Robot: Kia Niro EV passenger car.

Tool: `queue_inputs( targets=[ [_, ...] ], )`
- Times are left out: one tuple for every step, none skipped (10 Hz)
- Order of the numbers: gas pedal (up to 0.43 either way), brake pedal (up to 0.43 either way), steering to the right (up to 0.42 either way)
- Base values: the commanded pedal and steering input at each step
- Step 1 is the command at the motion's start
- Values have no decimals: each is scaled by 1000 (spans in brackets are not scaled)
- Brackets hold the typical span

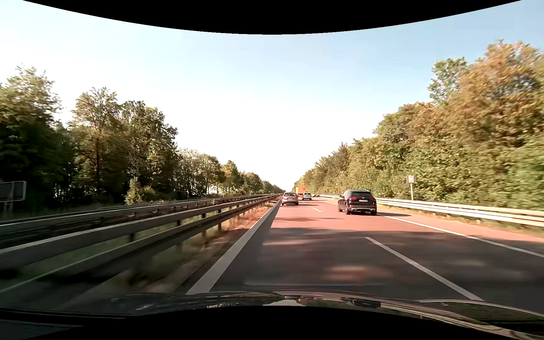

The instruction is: Follow the waypoints while adhering to traffic rules and regulations

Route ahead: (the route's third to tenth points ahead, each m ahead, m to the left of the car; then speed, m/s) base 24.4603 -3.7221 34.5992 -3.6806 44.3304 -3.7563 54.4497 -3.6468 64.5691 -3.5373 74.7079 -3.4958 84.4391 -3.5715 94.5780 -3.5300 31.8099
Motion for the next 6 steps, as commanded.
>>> queue_inputs(
  targets=[
    [398,6,-3],
    [398,6,-3],
    [398,6,-3],
    [398,6,-3],
    [398,6,-3],
    [398,6,-3]
  ],
)
